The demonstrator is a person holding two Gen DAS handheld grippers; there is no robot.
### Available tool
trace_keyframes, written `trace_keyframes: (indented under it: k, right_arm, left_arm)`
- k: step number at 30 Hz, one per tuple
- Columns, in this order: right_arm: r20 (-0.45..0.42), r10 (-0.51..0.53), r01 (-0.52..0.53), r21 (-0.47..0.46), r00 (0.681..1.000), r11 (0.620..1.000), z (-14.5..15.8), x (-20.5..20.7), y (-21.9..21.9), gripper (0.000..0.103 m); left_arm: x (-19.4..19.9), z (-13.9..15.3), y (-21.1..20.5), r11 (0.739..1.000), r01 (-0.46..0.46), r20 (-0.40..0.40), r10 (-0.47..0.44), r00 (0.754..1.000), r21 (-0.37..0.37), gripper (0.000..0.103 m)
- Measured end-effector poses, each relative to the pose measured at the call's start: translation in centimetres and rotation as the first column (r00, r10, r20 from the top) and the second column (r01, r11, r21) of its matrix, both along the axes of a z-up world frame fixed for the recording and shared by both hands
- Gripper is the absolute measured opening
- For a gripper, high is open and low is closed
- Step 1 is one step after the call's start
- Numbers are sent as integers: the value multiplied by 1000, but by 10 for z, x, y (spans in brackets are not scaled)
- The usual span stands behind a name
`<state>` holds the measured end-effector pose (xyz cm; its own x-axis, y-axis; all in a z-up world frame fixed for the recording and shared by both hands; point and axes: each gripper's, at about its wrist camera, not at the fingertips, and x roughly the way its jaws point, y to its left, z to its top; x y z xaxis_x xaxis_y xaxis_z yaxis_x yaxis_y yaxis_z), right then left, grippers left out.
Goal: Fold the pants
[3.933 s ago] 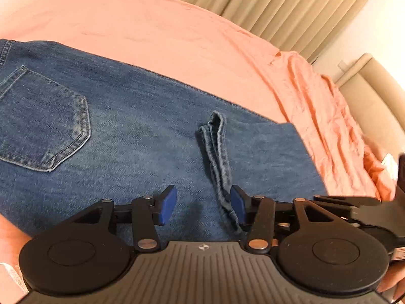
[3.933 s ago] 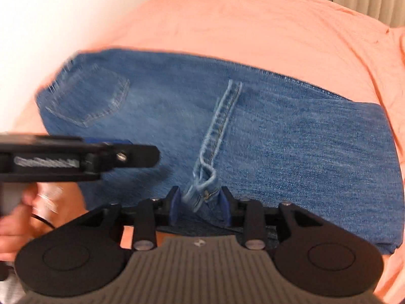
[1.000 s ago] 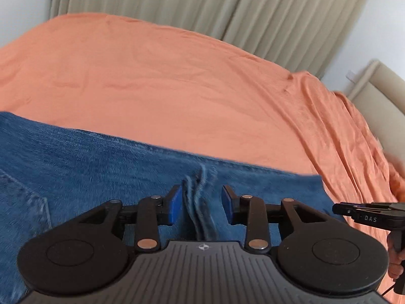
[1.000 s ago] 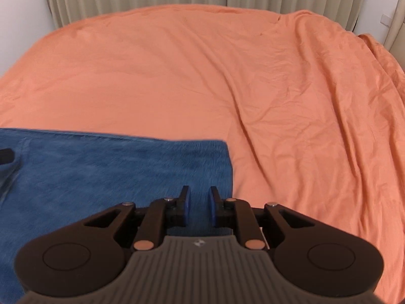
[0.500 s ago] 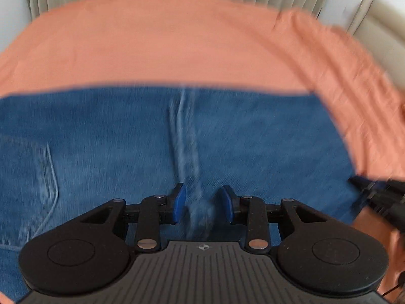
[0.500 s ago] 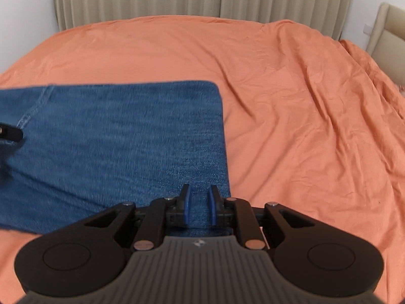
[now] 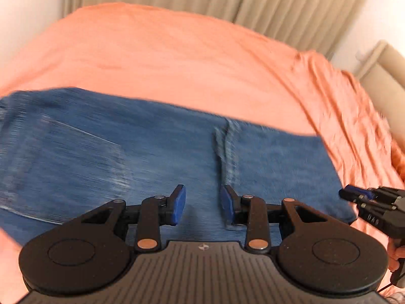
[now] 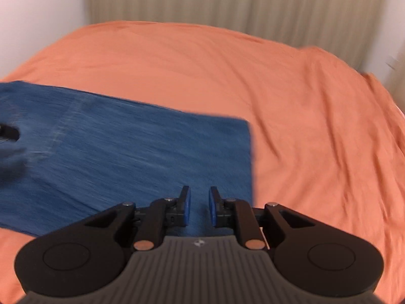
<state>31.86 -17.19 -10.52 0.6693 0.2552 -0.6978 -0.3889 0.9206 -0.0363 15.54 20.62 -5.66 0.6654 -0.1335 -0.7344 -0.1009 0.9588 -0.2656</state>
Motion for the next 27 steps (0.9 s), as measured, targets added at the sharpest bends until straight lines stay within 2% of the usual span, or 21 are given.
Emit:
trace_keyframes:
  k: [3,7,11,13,15,17,22,23,25,27]
  right_arm:
    - [32,127,-126,-9,991,992,15,-2,29,12]
    - [110,279,-275,-50,954,960,28,-8,69,11]
    - [111,385,-382,-52,916,923,30,-2,102,11]
    - [116,426,-415,-106,897,903,27,1,117,11]
    - [99,450,-436,-140,887,889,21,5,129,11]
    - [68,467,-456,-133,882,880,15,11,140,11]
    - [11,520,-515,-125,854,848,3,21,155,11]
    - [1,527,-522,-136,850,842,0,22,159,11]
    - [-15,539,-535,-150,842,832,-4,25,165,11]
    - [-40,547,-547,-140,836,825,-9,30,170,11]
  left_arm:
    - [-19,15,37,997,-67,17,67,998,-43,40]
    - [-41,28,90,985,-138,54,144,988,-101,43]
    - [-66,32,148,954,-263,59,273,960,-140,46]
    - [-80,28,175,933,-321,49,333,942,-163,53]
    - [-93,22,201,907,-371,40,386,922,-199,59]
    - [-103,12,221,874,-424,22,441,897,-238,63]
    - [-128,-24,259,766,-518,-5,558,830,-380,76]
    - [-130,-33,264,742,-523,-14,571,821,-419,81]
    - [-129,-51,273,701,-530,-44,583,811,-476,82]
    - [-125,-67,278,678,-539,-67,591,804,-500,82]
